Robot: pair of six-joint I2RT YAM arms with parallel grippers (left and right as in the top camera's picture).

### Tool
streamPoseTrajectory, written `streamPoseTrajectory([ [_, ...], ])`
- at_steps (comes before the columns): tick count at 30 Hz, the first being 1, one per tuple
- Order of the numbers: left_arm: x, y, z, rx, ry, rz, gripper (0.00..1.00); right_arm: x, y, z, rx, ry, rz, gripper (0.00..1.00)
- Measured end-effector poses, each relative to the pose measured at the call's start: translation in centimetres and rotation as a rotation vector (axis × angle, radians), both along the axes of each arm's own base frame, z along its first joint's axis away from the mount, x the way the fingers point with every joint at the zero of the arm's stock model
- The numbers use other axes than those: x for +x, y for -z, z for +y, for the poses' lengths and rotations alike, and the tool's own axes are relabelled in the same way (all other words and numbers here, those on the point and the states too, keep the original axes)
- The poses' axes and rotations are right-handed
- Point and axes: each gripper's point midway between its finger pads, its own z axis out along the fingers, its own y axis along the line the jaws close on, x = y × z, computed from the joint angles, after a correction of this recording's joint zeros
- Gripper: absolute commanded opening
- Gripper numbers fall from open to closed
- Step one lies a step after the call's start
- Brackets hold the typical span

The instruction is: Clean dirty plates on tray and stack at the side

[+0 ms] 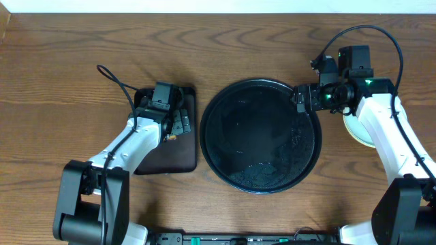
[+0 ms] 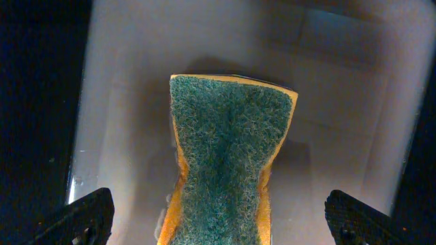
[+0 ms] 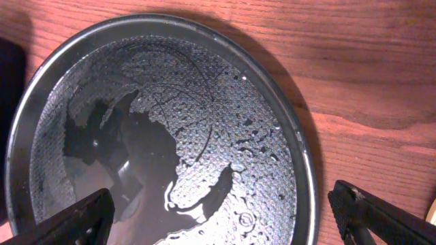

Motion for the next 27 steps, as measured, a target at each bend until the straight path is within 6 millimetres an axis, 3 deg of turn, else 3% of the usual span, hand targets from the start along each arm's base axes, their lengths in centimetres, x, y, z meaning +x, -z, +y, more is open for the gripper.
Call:
streamPoseTrajectory([
  [8, 0.0, 0.0, 0.0, 0.000, 0.000, 0.000, 0.99, -0.1, -0.5, -0.2, -0.011, 0.004, -0.012, 0.99],
  [12, 0.0, 0.0, 0.0, 0.000, 0.000, 0.000, 0.99, -0.3, -4.1, -1.0, -0.048, 0.020, -0.122, 0.99],
  [17, 0.0, 0.0, 0.0, 0.000, 0.000, 0.001, 0.99, -1.5, -13.7, -1.6, -0.089, 0.000, -0.441, 0.99],
  [20, 0.0, 0.0, 0.0, 0.000, 0.000, 0.000, 0.99, -4.1, -21.4, -1.8, -0.117, -0.019, -0.709, 0.99],
  [23, 0.0, 0.0, 0.0, 0.000, 0.000, 0.000, 0.99, -7.7, -27.2, -2.0, -0.143, -0.026, -0.942, 0.99],
  [27, 0.0, 0.0, 0.0, 0.000, 0.000, 0.000, 0.99, -13.0, -30.3, -2.4, -0.169, -0.021, -1.166, 0.99],
])
